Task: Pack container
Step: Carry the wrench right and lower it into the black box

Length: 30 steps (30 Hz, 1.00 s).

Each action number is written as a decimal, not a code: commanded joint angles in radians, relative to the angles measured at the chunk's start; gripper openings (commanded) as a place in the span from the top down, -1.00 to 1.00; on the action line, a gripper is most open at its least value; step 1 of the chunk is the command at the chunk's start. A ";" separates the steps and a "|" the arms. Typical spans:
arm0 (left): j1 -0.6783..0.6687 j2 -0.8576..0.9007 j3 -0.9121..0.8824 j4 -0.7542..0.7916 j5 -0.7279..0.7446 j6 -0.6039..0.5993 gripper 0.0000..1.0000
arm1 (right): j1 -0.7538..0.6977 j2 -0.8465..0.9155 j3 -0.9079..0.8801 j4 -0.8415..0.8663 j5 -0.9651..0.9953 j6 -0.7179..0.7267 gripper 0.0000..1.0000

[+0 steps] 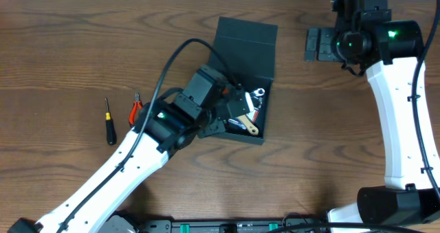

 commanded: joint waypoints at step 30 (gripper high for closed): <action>0.042 0.435 0.018 0.199 0.000 0.012 0.89 | -0.248 0.005 -0.005 -0.007 0.023 -0.012 -0.98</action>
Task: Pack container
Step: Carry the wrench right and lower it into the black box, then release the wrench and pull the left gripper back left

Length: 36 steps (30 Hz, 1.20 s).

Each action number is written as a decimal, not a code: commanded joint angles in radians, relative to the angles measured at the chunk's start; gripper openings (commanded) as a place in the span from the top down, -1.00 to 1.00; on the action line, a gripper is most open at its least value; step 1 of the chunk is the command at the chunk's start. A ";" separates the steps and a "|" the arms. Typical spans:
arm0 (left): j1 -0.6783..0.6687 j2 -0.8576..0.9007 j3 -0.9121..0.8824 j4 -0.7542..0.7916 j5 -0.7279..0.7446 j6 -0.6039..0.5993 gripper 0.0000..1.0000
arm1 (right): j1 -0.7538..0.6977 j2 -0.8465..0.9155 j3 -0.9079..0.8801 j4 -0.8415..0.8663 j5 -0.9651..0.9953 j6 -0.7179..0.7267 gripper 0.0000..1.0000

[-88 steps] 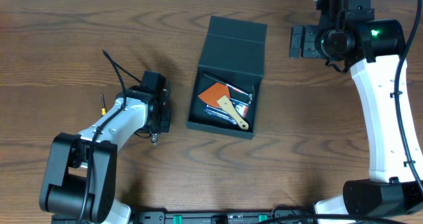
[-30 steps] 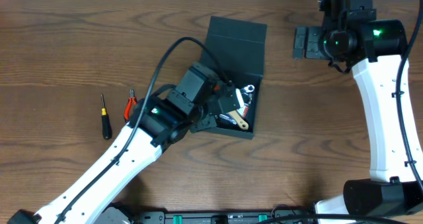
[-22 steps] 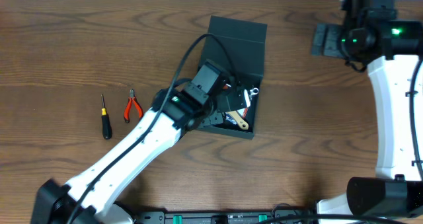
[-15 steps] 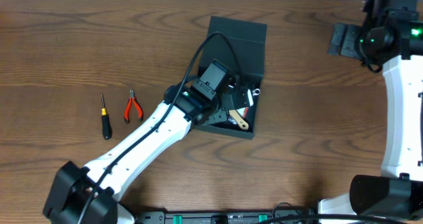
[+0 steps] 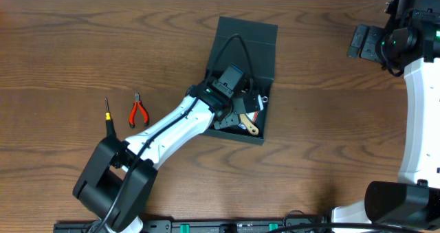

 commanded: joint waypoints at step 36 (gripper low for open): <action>0.070 -0.332 0.052 -0.126 -0.216 -0.297 -0.93 | -0.008 0.005 -0.005 -0.003 -0.001 -0.014 -0.98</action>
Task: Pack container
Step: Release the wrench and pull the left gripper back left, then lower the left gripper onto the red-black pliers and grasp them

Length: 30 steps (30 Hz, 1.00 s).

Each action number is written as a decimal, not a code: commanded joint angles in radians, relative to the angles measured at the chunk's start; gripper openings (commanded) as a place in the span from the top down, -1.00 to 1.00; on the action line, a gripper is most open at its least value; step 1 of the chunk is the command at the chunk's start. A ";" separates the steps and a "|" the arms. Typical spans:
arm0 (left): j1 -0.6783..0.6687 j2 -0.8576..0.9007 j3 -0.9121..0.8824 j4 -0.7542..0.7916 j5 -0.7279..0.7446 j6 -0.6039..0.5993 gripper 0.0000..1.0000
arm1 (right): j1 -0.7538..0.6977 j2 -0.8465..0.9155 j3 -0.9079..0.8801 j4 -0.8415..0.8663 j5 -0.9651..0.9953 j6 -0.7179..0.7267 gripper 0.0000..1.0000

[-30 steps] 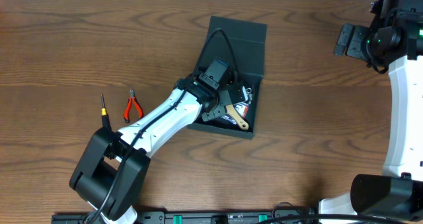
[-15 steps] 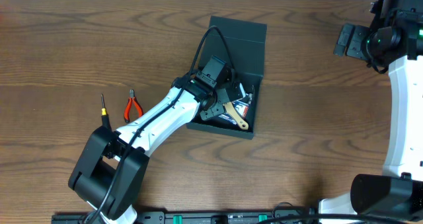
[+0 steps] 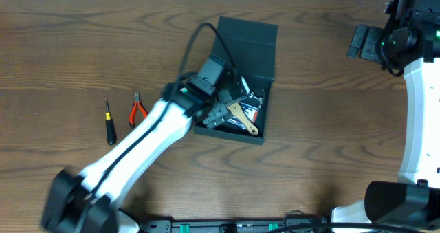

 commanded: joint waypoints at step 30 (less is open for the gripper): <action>0.450 0.259 0.017 -0.291 0.021 -0.971 -0.97 | -0.008 0.004 -0.005 -0.001 -0.043 -0.031 -0.98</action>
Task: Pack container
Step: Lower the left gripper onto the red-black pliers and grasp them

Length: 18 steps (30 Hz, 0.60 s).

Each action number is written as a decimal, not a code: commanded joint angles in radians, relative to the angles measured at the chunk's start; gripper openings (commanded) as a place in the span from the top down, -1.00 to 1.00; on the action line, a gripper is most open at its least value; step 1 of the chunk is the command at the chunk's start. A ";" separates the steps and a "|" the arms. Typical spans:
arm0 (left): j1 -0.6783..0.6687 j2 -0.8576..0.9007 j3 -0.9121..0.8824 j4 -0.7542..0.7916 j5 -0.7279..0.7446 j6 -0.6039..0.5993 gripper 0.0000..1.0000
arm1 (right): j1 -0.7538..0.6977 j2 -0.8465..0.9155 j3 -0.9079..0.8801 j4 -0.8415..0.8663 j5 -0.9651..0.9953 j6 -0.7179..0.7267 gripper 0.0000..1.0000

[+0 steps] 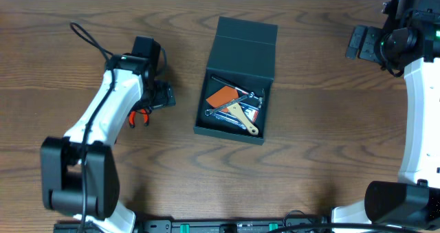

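Observation:
The black box [263, 133] stands mid-table with its lid [246, 44] folded back. Inside lie an orange card [223, 95], metal wrenches [249, 94] and a wooden-handled tool [242, 117]. My left gripper [165, 96] hovers left of the box, open and holding nothing, just right of the red-handled pliers [139, 116], which the left arm partly covers. The screwdriver is hidden under that arm. Far to the right, my right gripper [359, 42] hangs open and empty near the table's back edge.
The wooden table [323, 137] carries nothing else to the right of the box. The left arm [103, 116] slants across the left side over the loose tools. The right arm's white link [419, 109] runs along the right edge.
My left gripper has left the box's left wall and now sits well to the left, beside the pliers. The box contents are fully uncovered. The right arm has not moved.
First my left gripper was low in the box over its contents while the right gripper hung nearer the box. Then the right gripper stood far right and the left stayed in the box. Later the left gripper was at the box's left wall, now by the pliers.

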 commanded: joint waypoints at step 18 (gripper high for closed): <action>0.000 0.109 -0.023 0.104 0.060 0.034 -0.97 | -0.008 0.004 -0.005 -0.001 -0.007 -0.011 -0.99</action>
